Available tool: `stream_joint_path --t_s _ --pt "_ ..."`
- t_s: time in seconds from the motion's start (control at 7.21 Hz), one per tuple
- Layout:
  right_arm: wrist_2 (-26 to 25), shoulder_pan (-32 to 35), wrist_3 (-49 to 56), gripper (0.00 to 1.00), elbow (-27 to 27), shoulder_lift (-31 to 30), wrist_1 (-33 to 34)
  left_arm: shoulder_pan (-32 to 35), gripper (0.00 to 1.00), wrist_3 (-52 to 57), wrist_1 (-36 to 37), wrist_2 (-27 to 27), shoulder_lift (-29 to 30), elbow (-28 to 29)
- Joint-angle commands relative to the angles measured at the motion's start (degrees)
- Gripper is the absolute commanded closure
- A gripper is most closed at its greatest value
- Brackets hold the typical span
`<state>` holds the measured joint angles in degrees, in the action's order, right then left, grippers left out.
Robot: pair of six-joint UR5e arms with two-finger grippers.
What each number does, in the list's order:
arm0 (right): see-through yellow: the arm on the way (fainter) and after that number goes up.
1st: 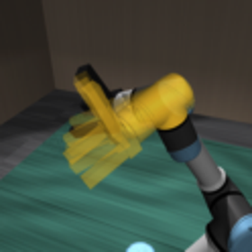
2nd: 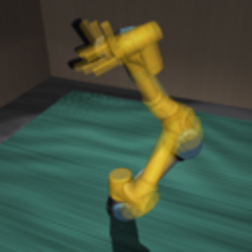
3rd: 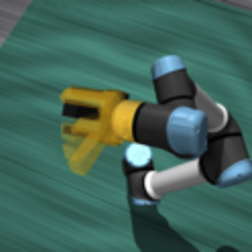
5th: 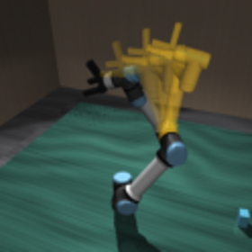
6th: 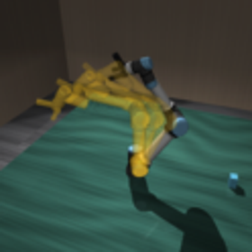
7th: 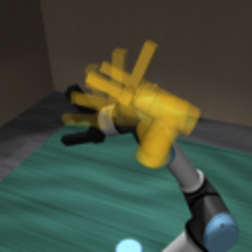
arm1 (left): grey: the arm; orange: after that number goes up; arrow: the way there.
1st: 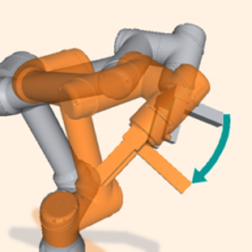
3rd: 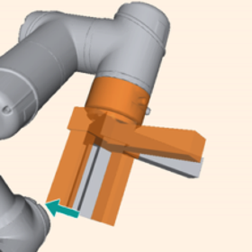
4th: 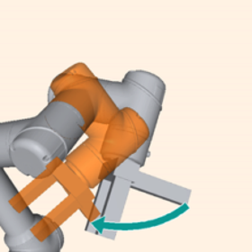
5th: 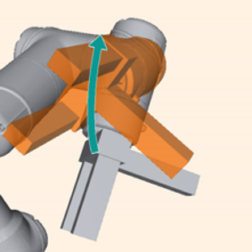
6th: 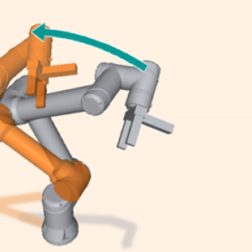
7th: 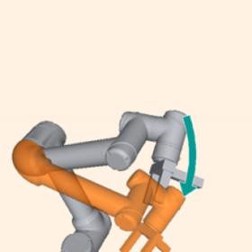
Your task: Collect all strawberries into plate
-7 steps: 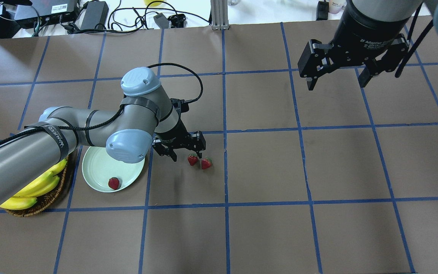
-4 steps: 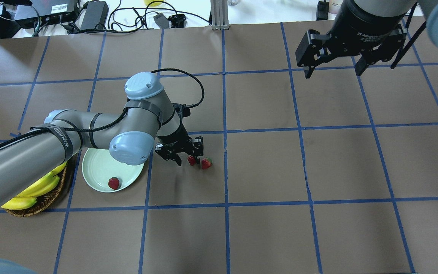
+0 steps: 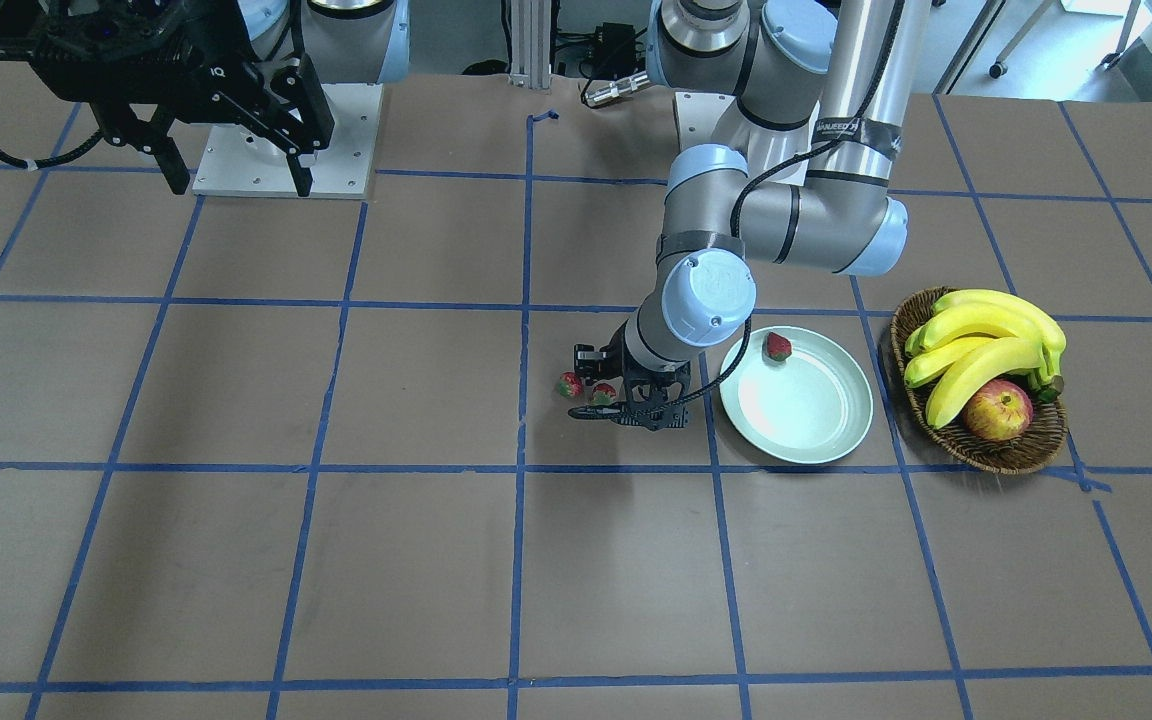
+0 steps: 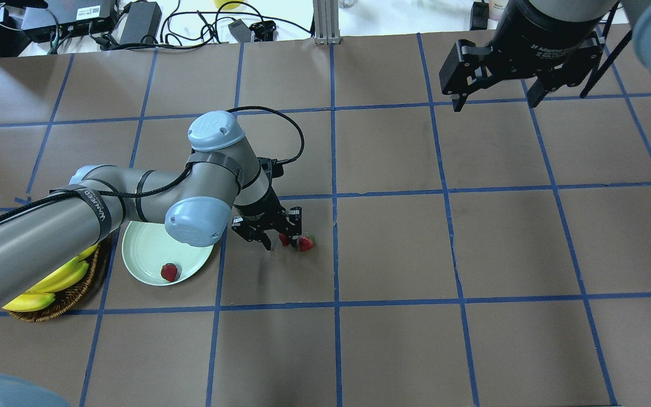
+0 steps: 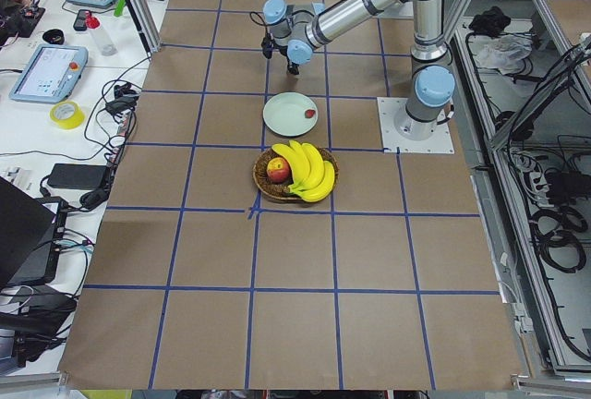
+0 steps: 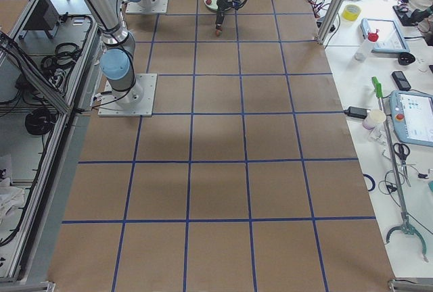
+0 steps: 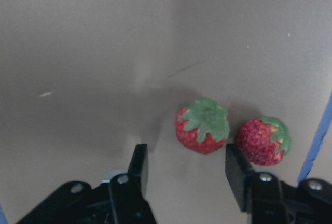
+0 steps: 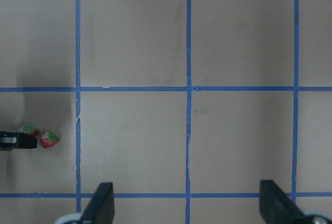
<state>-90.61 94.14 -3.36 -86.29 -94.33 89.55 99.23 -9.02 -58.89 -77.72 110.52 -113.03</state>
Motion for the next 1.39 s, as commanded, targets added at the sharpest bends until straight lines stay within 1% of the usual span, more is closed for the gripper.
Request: stream_joint_path --t_s 0.0,0.14,0.28,0.42,0.56,0.69,0.83,0.97,1.11,1.25 --pt "0.0 0.0 1.0 0.0 0.0 0.0 0.0 0.0 0.61 -0.1 0.0 0.3 0.0 0.1" --pt "0.3 0.0 0.9 0.0 0.0 0.0 -0.1 0.0 0.69 -0.2 0.0 0.3 0.0 0.1" --pt "0.3 0.0 0.9 0.0 0.0 0.0 -0.2 0.0 0.92 -0.5 -0.1 0.3 0.0 0.2" --pt "0.1 -0.1 1.1 0.0 0.0 0.1 -0.1 0.0 1.0 -0.6 -0.3 0.3 0.0 0.3" --pt "0.1 -0.1 1.0 0.0 0.0 0.1 -0.2 0.0 1.0 -1.1 -0.2 0.4 -0.1 0.8" --pt "0.1 0.0 0.9 0.0 0.0 0.0 -0.2 0.0 1.0 -3.3 -0.5 0.1 -0.3 2.9" --pt "0.3 0.0 0.8 0.0 -0.1 0.0 -0.2 0.0 1.0 -3.7 -3.1 -0.1 -0.7 5.3" --pt "0.3 0.0 0.8 0.0 -0.1 0.0 -0.2 0.0 1.0 -4.4 -5.6 0.1 -1.1 6.6" --pt "0.4 0.0 0.8 0.0 -0.1 0.0 -0.2 0.0 0.17 -5.2 -5.4 0.4 -0.3 6.9" --pt "0.6 0.0 0.9 0.0 -0.1 0.1 -0.1 -0.1 0.03 -5.1 -4.9 0.0 -0.1 7.1"
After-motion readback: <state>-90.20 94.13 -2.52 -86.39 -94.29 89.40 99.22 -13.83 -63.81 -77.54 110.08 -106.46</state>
